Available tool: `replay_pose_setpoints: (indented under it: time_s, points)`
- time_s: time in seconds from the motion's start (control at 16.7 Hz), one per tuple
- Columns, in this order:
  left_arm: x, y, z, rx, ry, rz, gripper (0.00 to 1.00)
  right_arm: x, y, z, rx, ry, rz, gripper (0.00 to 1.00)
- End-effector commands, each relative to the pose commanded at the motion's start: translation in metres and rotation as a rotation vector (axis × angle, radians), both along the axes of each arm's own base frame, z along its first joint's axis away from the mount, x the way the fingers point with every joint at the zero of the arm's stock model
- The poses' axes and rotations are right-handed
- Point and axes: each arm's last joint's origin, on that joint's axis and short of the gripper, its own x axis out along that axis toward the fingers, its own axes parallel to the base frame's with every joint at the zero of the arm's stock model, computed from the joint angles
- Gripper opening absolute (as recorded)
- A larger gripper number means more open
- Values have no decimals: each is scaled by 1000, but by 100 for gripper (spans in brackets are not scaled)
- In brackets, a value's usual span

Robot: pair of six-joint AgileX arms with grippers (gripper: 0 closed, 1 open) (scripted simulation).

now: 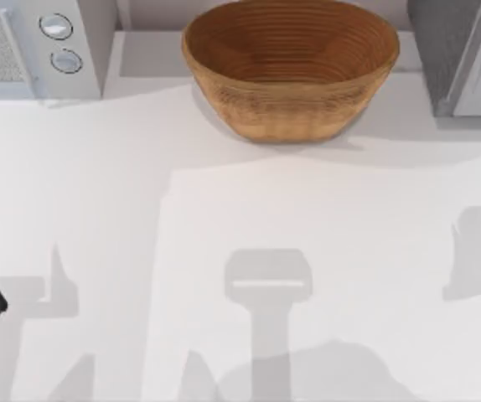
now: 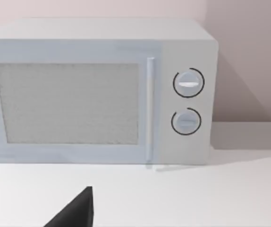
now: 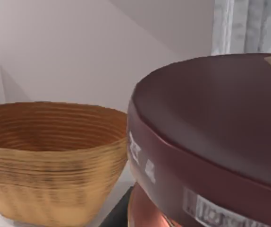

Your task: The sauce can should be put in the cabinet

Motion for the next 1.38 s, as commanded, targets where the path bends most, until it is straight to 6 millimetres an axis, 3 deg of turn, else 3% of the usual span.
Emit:
replay_pose_setpoints:
  time_s: [0.36,0.84,1.08,1.38]
  points:
    - [0,0,0,0,0,0,100,-17,-7,-42,-12,39,-220,0]
    - [0,0,0,0,0,0,100,-18,-7,-42,-11,42,-223,0]
    - [0,0,0,0,0,0,100,-18,-5,-8,-10,49,-209,0]
    - [0,0,0,0,0,0,100,-15,-2,79,-6,10,-207,0]
